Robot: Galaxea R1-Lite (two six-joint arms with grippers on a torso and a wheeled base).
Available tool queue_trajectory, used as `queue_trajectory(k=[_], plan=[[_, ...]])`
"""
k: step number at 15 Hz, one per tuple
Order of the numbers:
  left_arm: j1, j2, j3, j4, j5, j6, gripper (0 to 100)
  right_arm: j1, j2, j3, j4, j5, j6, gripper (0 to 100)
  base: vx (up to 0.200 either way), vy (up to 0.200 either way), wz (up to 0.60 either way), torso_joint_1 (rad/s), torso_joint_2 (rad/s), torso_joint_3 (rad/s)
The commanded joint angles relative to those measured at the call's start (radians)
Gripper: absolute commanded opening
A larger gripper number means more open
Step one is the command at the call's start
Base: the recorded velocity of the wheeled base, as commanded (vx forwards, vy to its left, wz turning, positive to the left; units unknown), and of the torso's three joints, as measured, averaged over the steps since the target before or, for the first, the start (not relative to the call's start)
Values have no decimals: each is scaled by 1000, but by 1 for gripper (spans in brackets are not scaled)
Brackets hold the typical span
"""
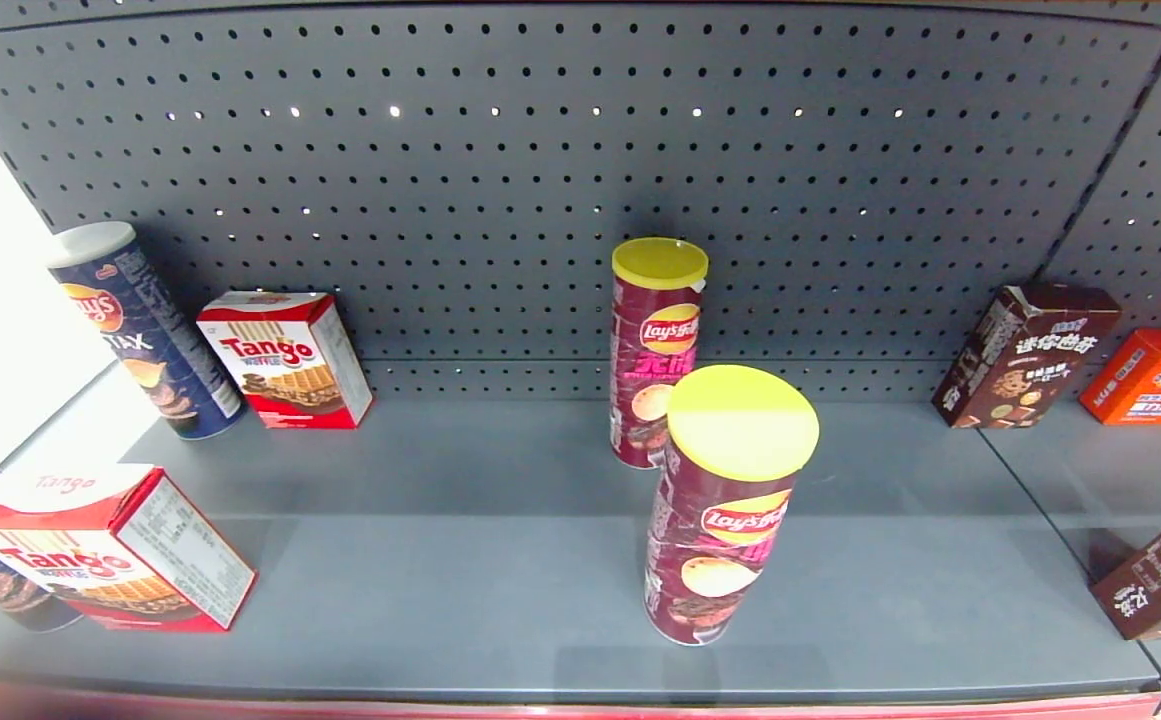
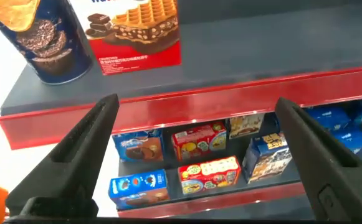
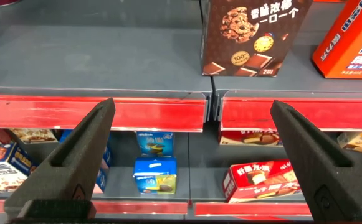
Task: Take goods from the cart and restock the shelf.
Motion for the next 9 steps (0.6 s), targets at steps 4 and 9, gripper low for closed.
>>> queue_trajectory(k=[4, 9], plan=[[0, 4, 0, -1, -3, 7, 100, 0, 6, -11, -1, 5, -10, 100, 0, 0, 0, 0, 0, 0], [0, 4, 0, -1, -8, 5, 100, 72, 607, -555, -53, 91, 28, 100, 0, 0, 0, 0, 0, 0]])
